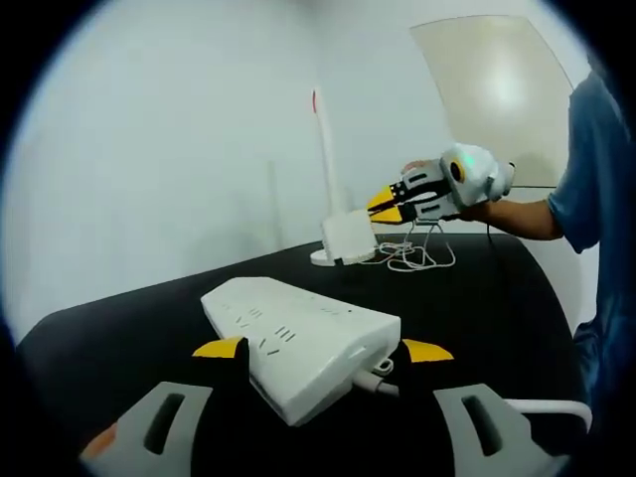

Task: Insert the desk lamp plug into the socket, turn on the power strip switch, turn on the lamp switch, then turn off the lamp switch, turn off the power strip switch, and remove the plug from the socket.

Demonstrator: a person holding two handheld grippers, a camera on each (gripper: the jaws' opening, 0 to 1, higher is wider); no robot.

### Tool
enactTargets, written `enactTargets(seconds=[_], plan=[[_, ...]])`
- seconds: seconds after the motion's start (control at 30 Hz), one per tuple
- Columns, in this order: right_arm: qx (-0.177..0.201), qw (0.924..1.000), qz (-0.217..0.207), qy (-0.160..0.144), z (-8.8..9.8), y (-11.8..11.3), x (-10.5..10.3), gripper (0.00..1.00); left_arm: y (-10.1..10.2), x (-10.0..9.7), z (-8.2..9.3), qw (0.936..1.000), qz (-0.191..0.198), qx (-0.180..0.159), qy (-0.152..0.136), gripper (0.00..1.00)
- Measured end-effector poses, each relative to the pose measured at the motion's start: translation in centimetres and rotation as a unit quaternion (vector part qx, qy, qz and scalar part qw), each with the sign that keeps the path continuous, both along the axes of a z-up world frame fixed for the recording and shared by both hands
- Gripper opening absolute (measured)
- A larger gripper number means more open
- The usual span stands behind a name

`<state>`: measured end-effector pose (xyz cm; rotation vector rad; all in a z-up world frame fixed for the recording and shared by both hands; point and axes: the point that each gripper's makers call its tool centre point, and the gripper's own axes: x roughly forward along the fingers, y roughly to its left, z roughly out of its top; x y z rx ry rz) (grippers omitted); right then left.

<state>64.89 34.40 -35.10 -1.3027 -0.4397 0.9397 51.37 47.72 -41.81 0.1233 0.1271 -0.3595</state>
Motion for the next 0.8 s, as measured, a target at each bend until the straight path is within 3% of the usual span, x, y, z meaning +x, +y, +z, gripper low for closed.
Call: enactTargets(seconds=[0.6, 0.8], plan=[[0.022, 0.9988, 0.024, -0.036, 1.4, 1.1, -0.9, 0.06, -0.3, 0.0, 0.2, 1.0000, 0.000, -0.001, 0.000, 0.58], [0.014, 0.9980, 0.040, -0.047, 1.2, 1.4, -2.6, 0.06, -0.3, 0.0, 0.3, 1.0000, 0.001, 0.000, -0.001, 0.58]])
